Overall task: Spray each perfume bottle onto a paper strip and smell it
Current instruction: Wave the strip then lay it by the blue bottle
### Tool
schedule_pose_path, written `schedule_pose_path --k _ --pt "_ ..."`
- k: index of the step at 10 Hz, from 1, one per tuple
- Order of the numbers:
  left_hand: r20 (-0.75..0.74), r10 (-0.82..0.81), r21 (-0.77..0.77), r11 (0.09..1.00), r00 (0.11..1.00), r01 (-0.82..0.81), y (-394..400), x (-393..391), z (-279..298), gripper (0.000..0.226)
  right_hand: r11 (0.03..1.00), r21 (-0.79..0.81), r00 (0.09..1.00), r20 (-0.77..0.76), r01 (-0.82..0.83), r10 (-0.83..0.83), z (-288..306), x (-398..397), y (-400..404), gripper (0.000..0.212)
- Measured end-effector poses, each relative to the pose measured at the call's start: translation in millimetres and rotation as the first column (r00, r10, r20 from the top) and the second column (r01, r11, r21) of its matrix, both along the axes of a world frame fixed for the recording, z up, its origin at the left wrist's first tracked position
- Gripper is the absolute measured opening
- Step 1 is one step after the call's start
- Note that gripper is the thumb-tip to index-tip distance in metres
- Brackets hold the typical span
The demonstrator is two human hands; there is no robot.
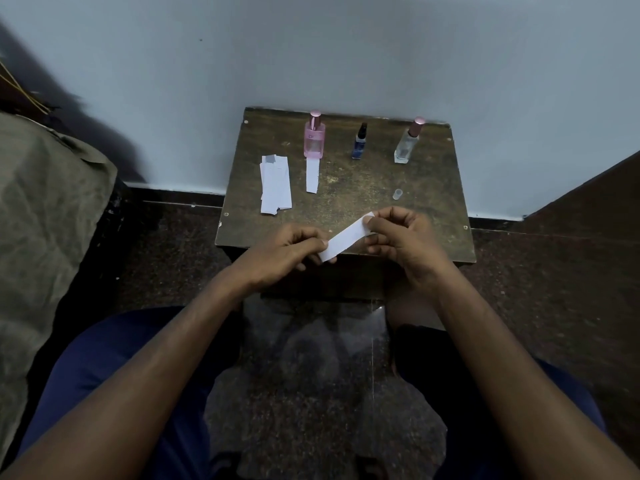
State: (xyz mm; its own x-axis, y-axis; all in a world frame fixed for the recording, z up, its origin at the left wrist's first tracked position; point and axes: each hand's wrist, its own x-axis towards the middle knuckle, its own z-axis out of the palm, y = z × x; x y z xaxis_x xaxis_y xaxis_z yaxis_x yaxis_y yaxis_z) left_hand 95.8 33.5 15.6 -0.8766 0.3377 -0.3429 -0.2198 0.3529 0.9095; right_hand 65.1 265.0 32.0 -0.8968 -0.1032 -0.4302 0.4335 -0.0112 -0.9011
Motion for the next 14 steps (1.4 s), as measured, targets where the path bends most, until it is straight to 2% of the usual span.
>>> schedule_pose_path --k 2,4,5,6,7,8,9,10,11,12,13,14 --pt "-0.020 0.107 0.031 0.994 0.994 -0.106 -1 -2 -6 0.012 1.000 -0.002 1.000 0.006 0.023 -0.023 -5 0 14 0.005" --pt "0.052 0.228 0.073 0.970 0.972 -0.232 -2 1 -8 0.007 0.997 0.080 1.000 -0.018 0.002 0.000 -6 5 15 0.004" --pt "0.012 0.209 0.020 0.978 0.978 -0.209 -1 3 -11 0.008 0.995 0.102 1.000 -0.018 -0.013 0.015 -9 7 15 0.006" --pt "-0.072 0.152 -0.065 0.985 0.986 -0.157 0 2 -11 0.013 0.981 0.173 0.993 -0.064 -0.086 0.098 -9 8 14 0.006" --pt "-0.257 0.125 -0.185 0.967 0.958 -0.176 0 2 -11 0.012 0.922 0.240 0.946 -0.037 -0.304 0.321 3 11 16 0.010" --pt "-0.548 -0.007 -0.372 0.897 0.836 -0.237 -5 -2 -19 0.014 0.868 -0.294 0.911 -0.024 -0.401 0.413 28 17 25 0.018" --pt "-0.627 -0.110 -0.443 0.865 0.772 -0.237 -3 0 -23 0.035 0.750 -0.646 0.966 0.077 -0.141 0.248 33 17 33 0.013" --pt "-0.541 -0.295 -0.608 0.784 0.787 -0.124 4 8 -29 0.068 0.936 0.232 0.963 0.025 -0.266 0.268 10 13 32 0.008" --pt "-0.424 -0.435 -0.743 0.668 0.794 -0.031 4 9 -37 0.086 0.818 0.450 0.923 0.039 -0.358 0.383 3 15 28 0.016" --pt "-0.334 -0.496 -0.793 0.607 0.802 0.045 10 12 -39 0.092 0.829 -0.449 0.923 0.020 -0.334 0.383 24 21 34 0.015" --pt "-0.258 -0.520 -0.828 0.553 0.814 0.090 13 12 -42 0.099 0.803 -0.527 0.933 0.054 -0.276 0.356 23 20 34 0.018" --pt "-0.199 -0.536 -0.856 0.503 0.820 0.122 10 15 -45 0.106 0.673 0.652 0.896 0.021 -0.348 0.443 3 19 31 0.022"
